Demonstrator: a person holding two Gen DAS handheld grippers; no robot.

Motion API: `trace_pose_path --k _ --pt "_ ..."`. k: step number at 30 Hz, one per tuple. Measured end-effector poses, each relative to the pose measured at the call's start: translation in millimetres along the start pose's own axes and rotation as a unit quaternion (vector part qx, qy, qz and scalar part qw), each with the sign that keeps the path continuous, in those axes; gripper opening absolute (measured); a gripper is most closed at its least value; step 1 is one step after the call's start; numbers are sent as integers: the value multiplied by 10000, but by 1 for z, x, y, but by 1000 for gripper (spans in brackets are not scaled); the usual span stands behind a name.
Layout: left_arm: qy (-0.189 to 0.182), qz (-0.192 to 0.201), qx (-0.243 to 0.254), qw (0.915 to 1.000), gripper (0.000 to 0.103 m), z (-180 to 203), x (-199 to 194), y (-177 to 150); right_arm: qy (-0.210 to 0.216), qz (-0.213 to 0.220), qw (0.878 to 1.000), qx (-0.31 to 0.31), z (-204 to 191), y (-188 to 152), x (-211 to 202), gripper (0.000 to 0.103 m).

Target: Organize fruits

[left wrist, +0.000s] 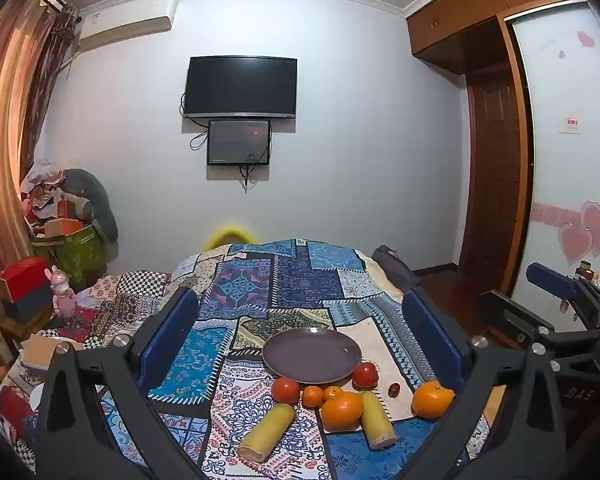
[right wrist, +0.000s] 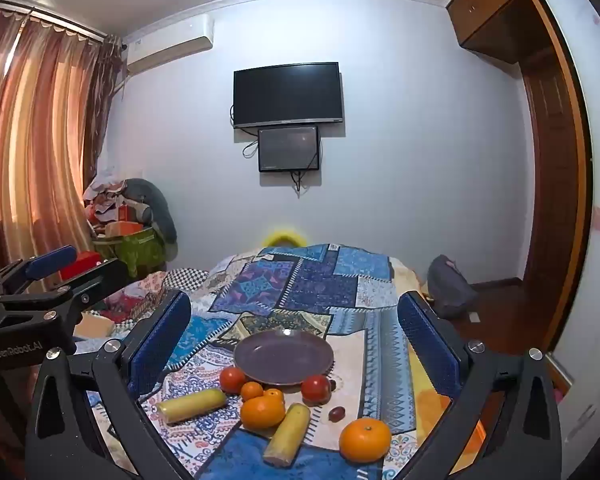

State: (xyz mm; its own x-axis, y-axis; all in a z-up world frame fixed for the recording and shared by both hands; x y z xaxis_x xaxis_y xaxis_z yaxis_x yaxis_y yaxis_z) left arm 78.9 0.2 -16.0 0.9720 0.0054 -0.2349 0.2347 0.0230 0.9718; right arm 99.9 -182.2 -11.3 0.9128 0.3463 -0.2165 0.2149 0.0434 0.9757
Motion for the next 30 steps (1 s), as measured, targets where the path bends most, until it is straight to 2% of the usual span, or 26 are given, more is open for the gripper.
trace_pose_path --k 6,12,30 --pt "15 37 20 10000 103 2 3 0 -10 13 10000 -28 0 0 0 103" --pt "-172 60 -150 9997 103 -1 0 -2 -27 12 10000 -83 -8 4 -5 103" --pt "-87 91 -20 9999 103 5 -3 2 -33 21 10000 -22 -6 4 -4 103"
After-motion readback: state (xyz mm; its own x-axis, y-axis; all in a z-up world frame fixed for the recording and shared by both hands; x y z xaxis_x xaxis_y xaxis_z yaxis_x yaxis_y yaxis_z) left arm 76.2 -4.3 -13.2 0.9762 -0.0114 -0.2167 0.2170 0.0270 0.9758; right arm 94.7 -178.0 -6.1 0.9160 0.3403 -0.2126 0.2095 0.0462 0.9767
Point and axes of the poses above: each gripper's, at about its wrist camera, not at the fingertips, and x roughly the way its jaws point, z to its right, y to its top, the point moved 8 cm from there along x, roughly the way its jaws point, and after that the axes turned 2 degrees about -z, right-handed, at the moved point
